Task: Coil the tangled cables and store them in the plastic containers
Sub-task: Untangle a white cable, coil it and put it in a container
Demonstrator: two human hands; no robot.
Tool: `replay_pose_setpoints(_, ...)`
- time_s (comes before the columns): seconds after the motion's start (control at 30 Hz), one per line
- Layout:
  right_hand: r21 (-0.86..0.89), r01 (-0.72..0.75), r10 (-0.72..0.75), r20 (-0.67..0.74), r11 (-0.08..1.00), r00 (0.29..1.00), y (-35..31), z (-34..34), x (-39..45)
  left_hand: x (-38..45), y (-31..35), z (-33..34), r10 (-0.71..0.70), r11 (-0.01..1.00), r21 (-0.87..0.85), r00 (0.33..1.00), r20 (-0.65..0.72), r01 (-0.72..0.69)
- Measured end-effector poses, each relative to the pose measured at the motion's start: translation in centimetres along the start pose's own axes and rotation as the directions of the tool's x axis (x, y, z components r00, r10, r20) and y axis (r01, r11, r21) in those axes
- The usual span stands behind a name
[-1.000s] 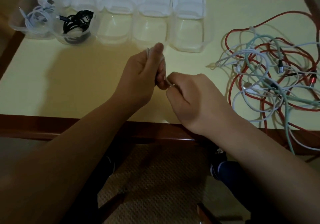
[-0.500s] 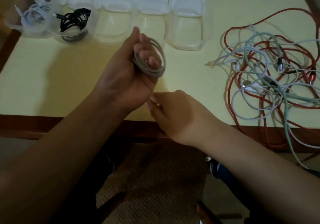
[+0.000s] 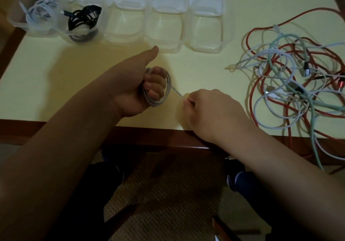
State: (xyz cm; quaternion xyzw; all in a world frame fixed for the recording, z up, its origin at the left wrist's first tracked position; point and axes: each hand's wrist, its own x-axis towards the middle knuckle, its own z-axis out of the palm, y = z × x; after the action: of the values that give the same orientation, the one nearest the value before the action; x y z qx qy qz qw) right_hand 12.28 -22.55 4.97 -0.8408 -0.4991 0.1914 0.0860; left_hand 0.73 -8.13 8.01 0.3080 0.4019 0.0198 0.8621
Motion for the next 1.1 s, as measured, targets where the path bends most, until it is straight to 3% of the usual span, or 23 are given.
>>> replay_pose_setpoints(0.13, 0.095, 0.156, -0.154, -0.032, 0.983, 0.988, -1.0, 0.3, -0.6, 0.6, -0.4, -0.2, 0.112, 0.984, -0.133, 0.992, -0.061, -0.119)
replay_pose_setpoints(0.23, 0.093, 0.237, -0.227, -0.103, 0.967, 0.968, -1.3, -0.4, -1.0, 1.4, -1.2, 0.2, 0.318, 0.948, 0.042, 0.934, -0.162, -0.315)
replay_pose_setpoints(0.3, 0.112, 0.268, -0.252, -0.141, 0.957, 0.957, -1.2, -0.9, -1.4, 1.9, -1.7, 0.4, 0.521, 0.827, 0.350, 0.834, -0.180, -0.440)
replay_pose_setpoints(0.37, 0.121, 0.296, -0.275, -0.164, 0.948, 0.947, -1.1, -1.5, -1.8, 2.0, -2.1, 0.5, 0.672, 0.598, 0.618, 0.740, -0.040, -0.510)
replay_pose_setpoints(0.43, 0.103, 0.334, -0.315, -0.170, 0.937, 0.934, -0.9, -2.1, -2.0, 1.9, -2.3, 0.5, 0.701, 0.421, 0.734, 0.705, 0.109, -0.532)
replay_pose_setpoints(0.5, 0.100, 0.364, -0.348, -0.148, 0.926, 0.926, -0.6, -2.5, -2.0, 1.8, -2.2, 0.7, 0.727, 0.350, 0.747, 0.667, 0.163, -0.565)
replay_pose_setpoints(0.53, 0.110, 0.371, -0.356, -0.134, 0.922, 0.925, -0.5, -2.5, -2.1, 1.8, -2.2, 0.8, 0.747, 0.360, 0.720, 0.646, 0.159, -0.594)
replay_pose_setpoints(0.57, 0.121, 0.375, -0.361, -0.121, 0.919, 0.925, -0.5, -2.5, -2.1, 1.9, -2.2, 1.1, 0.759, 0.442, 0.642, 0.643, 0.105, -0.626)
replay_pose_setpoints(0.63, 0.113, 0.377, -0.371, -0.073, 0.919, 0.926, -0.6, -2.1, -2.2, 2.4, -1.8, 1.4, 0.655, 0.750, 0.216, 0.747, -0.115, -0.625)
replay_pose_setpoints(0.67, 0.093, 0.378, -0.377, -0.030, 0.921, 0.926, -0.7, -1.9, -2.3, 2.6, -1.6, 1.4, 0.554, 0.816, -0.074, 0.811, -0.186, -0.574)
replay_pose_setpoints(0.7, 0.069, 0.382, -0.384, 0.022, 0.922, 0.923, -0.9, -1.6, -2.4, 2.8, -1.1, 1.1, 0.471, 0.791, -0.324, 0.855, -0.219, -0.519)
replay_pose_setpoints(0.73, 0.048, 0.391, -0.394, 0.073, 0.919, 0.916, -1.1, -1.3, -2.5, 2.9, -0.6, 0.5, 0.432, 0.742, -0.460, 0.872, -0.229, -0.488)
replay_pose_setpoints(0.8, 0.042, 0.412, -0.414, 0.103, 0.910, 0.904, -1.6, -1.0, -2.8, 2.9, 0.2, -0.6, 0.467, 0.755, -0.419, 0.862, -0.196, -0.504)
replay_pose_setpoints(0.87, 0.065, 0.398, -0.398, -0.021, 0.915, 0.917, -1.8, -1.5, -2.6, 2.6, 0.0, -0.6, 0.513, 0.851, -0.057, 0.850, -0.121, -0.522)
replay_pose_setpoints(0.93, 0.074, 0.360, -0.349, -0.132, 0.930, 0.928, -1.4, -2.1, -2.0, 2.5, -0.8, 0.1, 0.535, 0.839, 0.173, 0.839, -0.093, -0.516)
replay_pose_setpoints(0.97, 0.060, 0.336, -0.327, -0.125, 0.940, 0.937, -1.1, -2.4, -1.8, 2.6, -0.8, 0.2, 0.532, 0.844, 0.146, 0.840, -0.105, -0.516)
replay_pose_setpoints(1.0, 0.032, 0.302, -0.299, -0.081, 0.953, 0.951, -0.9, -2.3, -1.7, 2.4, -0.5, 0.3, 0.511, 0.858, 0.011, 0.851, -0.118, -0.514)
replay_pose_setpoints(1.07, -0.006, 0.202, -0.201, 0.040, 0.979, 0.979, -0.4, -1.5, -1.5, 1.8, 0.6, -0.4, 0.435, 0.803, -0.419, 0.897, -0.074, -0.424)
replay_pose_setpoints(1.1, -0.001, 0.148, -0.148, 0.082, 0.989, 0.986, -0.2, -1.1, -1.3, 1.5, 1.2, -1.1, 0.394, 0.764, -0.549, 0.919, -0.018, -0.339)
